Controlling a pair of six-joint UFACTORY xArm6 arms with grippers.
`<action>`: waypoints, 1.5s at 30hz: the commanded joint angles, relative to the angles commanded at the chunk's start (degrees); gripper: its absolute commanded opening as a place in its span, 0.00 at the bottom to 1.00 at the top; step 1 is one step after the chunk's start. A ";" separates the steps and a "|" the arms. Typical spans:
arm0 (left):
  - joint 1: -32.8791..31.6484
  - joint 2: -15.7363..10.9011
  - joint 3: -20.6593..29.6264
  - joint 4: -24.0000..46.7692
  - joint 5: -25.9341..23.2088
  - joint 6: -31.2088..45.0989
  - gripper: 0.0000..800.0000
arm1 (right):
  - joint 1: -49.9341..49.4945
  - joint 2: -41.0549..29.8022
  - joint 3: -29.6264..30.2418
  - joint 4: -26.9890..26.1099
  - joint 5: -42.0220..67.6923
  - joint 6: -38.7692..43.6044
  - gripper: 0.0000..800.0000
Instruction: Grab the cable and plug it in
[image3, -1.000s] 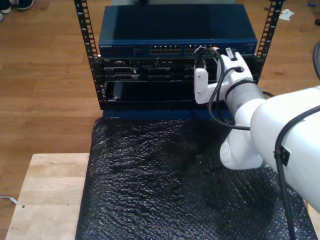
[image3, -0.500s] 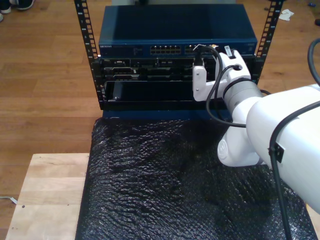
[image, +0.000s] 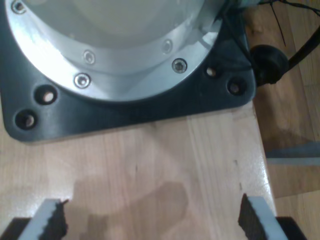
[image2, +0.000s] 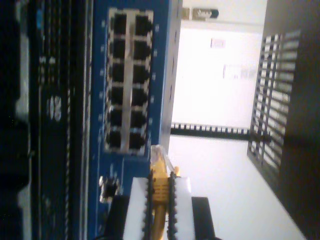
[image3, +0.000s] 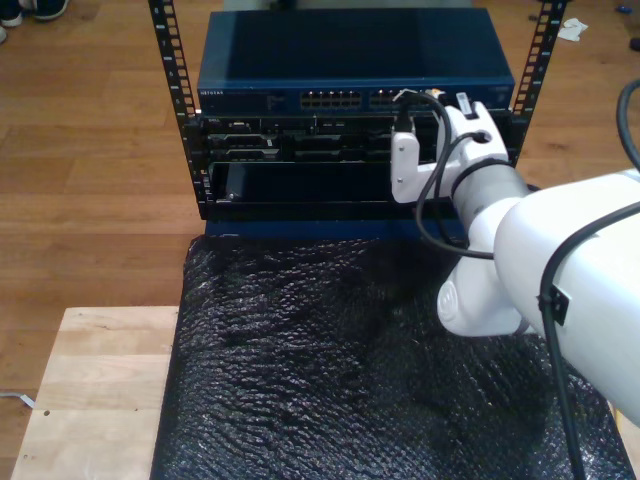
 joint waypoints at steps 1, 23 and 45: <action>0.00 0.00 0.00 0.00 0.00 0.00 1.00 | 0.00 0.00 0.09 0.26 -0.70 0.09 0.00; 0.09 0.00 0.00 0.00 0.00 0.00 1.00 | 0.35 0.00 1.58 1.85 -5.89 0.44 0.00; 0.09 0.00 0.00 0.00 0.00 0.00 1.00 | 5.98 7.03 -2.55 11.52 -14.33 0.26 0.00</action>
